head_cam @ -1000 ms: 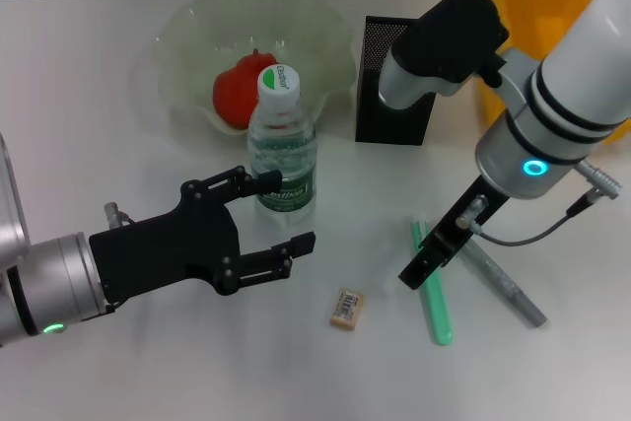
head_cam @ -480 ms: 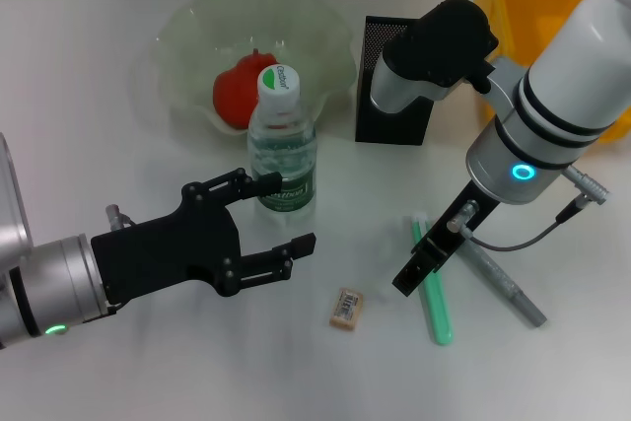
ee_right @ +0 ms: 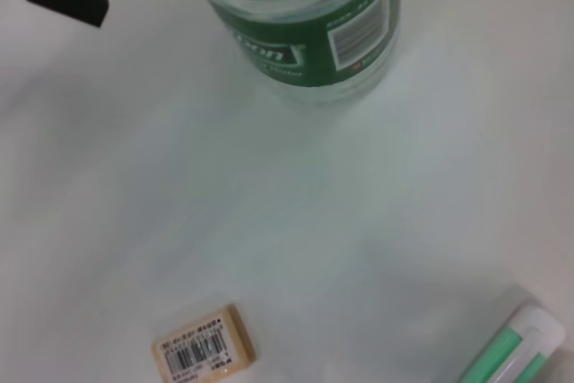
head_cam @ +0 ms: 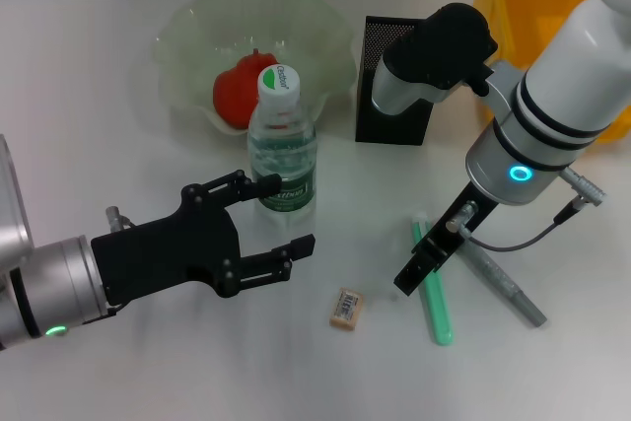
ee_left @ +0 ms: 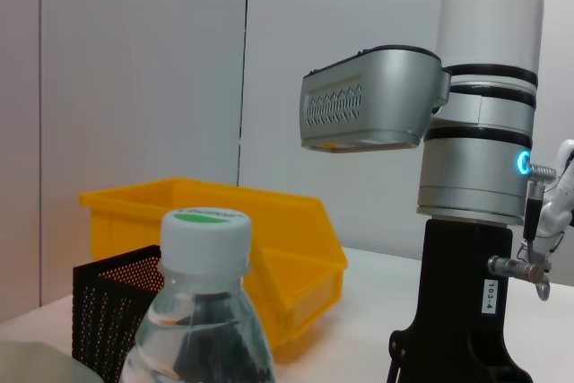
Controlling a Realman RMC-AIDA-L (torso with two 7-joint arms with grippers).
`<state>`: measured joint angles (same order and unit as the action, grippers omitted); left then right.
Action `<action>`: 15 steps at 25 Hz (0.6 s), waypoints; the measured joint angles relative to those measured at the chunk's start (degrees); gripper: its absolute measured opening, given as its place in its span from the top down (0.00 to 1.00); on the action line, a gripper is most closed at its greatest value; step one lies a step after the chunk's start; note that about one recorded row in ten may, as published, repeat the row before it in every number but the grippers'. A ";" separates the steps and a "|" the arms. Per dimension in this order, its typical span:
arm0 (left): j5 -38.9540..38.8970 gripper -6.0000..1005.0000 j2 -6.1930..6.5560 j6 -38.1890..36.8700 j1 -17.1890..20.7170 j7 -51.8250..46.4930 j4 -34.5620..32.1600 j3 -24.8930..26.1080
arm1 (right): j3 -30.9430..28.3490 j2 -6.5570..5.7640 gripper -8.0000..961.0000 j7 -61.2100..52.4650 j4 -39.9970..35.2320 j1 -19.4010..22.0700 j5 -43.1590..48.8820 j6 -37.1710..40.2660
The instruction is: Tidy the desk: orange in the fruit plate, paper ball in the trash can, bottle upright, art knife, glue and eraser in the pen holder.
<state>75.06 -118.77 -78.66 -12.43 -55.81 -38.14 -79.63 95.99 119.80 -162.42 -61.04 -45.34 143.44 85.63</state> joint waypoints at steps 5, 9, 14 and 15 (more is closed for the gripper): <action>0.00 0.22 0.02 0.15 -0.30 0.00 0.55 0.00 | 0.08 0.00 0.13 -0.38 0.46 -0.33 -0.02 -0.45; 0.00 0.22 0.03 0.18 -0.51 0.60 1.31 0.00 | 0.08 0.00 0.34 -0.50 2.31 -1.40 -0.09 -0.71; 0.00 0.22 -0.03 0.18 -0.58 0.82 1.56 0.00 | 0.18 0.00 0.43 -0.52 3.67 -2.14 -0.25 -1.21; 0.00 0.22 -0.03 0.18 -0.58 0.82 1.56 0.00 | 0.27 0.00 0.45 -0.52 3.78 -2.19 -0.26 -1.29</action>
<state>75.06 -118.80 -78.48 -13.01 -54.99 -36.58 -79.63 96.27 119.79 -162.95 -57.26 -47.53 143.18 84.34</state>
